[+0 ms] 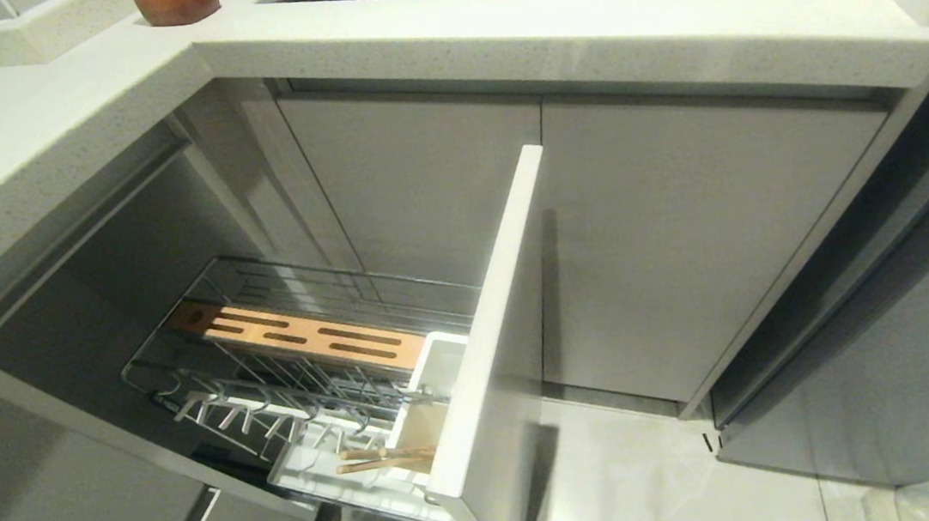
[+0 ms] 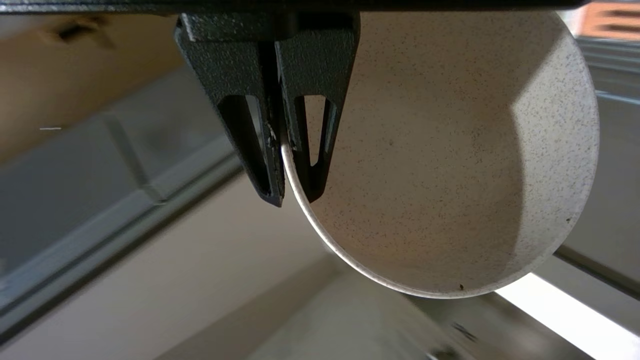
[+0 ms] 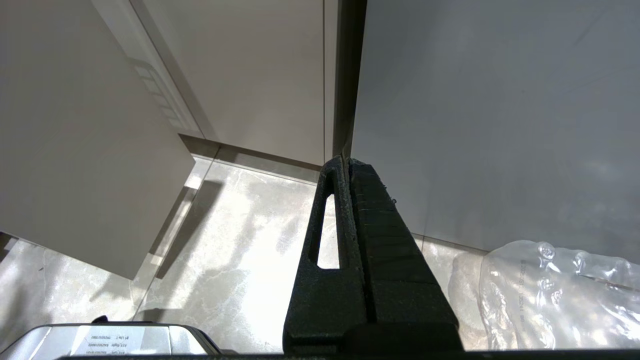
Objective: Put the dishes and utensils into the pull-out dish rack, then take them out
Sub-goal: Pick up the bowl and place it in the cupboard
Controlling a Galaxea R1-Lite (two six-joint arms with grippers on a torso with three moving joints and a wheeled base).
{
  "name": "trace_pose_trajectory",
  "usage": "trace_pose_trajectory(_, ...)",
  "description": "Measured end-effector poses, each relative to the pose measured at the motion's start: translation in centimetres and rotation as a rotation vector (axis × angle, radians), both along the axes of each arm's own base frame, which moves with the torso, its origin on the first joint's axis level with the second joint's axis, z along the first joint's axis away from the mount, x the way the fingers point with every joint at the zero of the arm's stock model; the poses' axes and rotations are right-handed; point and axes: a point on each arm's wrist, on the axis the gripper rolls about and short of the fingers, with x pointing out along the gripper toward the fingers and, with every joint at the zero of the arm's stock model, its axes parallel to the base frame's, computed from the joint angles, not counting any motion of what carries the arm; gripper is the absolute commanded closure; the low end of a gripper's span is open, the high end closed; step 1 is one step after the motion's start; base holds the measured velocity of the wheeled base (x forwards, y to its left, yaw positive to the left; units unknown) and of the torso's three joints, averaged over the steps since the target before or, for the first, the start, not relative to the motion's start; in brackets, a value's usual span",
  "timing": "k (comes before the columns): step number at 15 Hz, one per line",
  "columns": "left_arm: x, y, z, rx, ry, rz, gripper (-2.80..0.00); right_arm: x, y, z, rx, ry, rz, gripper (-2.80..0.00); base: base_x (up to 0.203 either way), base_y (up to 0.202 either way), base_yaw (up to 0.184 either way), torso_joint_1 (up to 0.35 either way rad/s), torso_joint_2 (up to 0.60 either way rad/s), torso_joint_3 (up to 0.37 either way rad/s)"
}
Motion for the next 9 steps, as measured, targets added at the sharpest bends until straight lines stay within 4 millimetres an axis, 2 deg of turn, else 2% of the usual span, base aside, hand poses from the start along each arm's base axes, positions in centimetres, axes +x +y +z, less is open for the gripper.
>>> trace_pose_trajectory(4,4.4,-0.2,-2.4,-0.148,0.117,-0.142,0.0,0.0,0.0,0.0,0.0,0.0,0.0,0.0,0.0,0.0,0.0,0.0,0.0,0.0)
trace_pose_trajectory(9,10.5,-0.6,-4.1,-0.252,0.285,-0.062,0.0,0.0,0.0,0.0,0.0,0.0,0.0,0.0,0.0,0.0,0.0,0.0,0.0,0.0)
